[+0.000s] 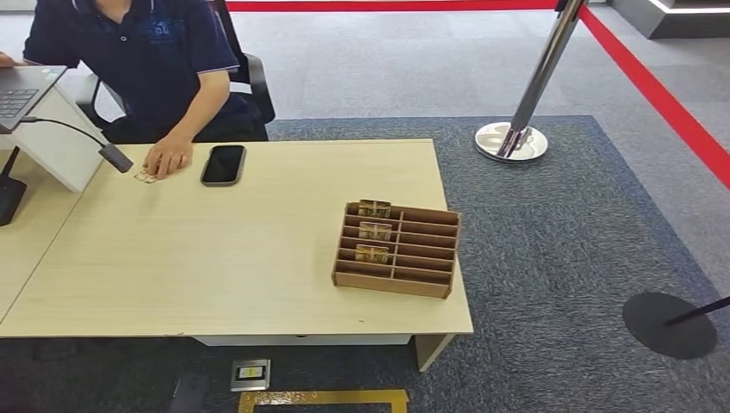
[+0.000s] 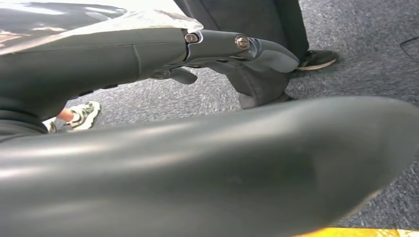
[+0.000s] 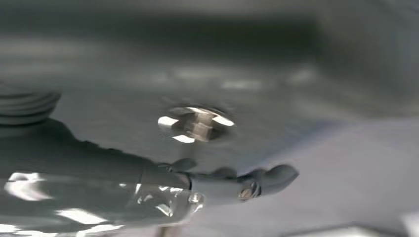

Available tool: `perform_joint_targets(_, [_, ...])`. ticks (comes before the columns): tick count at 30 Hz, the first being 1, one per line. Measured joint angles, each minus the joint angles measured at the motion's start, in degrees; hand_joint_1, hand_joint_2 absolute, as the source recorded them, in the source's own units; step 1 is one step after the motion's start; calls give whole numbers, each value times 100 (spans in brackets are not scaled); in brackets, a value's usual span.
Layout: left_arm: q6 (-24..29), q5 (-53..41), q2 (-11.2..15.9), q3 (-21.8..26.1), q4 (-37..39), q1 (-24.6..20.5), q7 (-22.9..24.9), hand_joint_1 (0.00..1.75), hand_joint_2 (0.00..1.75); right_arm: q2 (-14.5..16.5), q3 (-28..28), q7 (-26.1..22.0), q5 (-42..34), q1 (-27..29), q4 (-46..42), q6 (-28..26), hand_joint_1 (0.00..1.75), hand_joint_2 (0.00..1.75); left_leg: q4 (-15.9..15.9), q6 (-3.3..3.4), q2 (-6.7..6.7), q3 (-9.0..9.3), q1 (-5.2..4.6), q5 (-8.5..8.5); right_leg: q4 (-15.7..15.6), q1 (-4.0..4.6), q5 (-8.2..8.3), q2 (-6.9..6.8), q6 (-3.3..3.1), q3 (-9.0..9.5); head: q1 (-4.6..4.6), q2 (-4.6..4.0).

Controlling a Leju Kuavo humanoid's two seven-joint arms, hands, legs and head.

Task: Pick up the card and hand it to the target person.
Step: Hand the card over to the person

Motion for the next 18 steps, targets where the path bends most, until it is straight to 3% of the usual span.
perform_joint_targets(4, [10, -2, 0, 25, 0, -3, -92, 0, 0, 67, -28, 735, 312, -75, 873, 534, 0, 0, -2, -9, 0, 0, 1, 6, 9, 1, -3, 0, -5, -4, 0, 0])
perform_joint_targets(11, [13, -32, 4, 38, 0, -4, -183, 0, 0, 178, 122, 491, 800, -118, 1537, 1328, 0, 0, -2, -11, 0, -1, -1, 12, 13, 0, 2, 0, -9, -4, 1, 0])
perform_joint_targets(15, [-6, -27, 8, 42, 0, -6, -188, 0, 175, 163, 331, 213, 1039, -144, 1673, 1511, 0, 0, -1, -10, 0, -1, -3, 13, 12, -1, 5, 0, -7, -4, 1, 0])
perform_joint_targets(18, [-61, 2, 9, 51, 0, -12, -262, 0, 175, 143, 468, 132, 1156, -166, 1736, 1573, 0, 0, -1, -10, 0, -1, -3, 13, 12, -2, 6, 0, -6, -4, 0, 0])
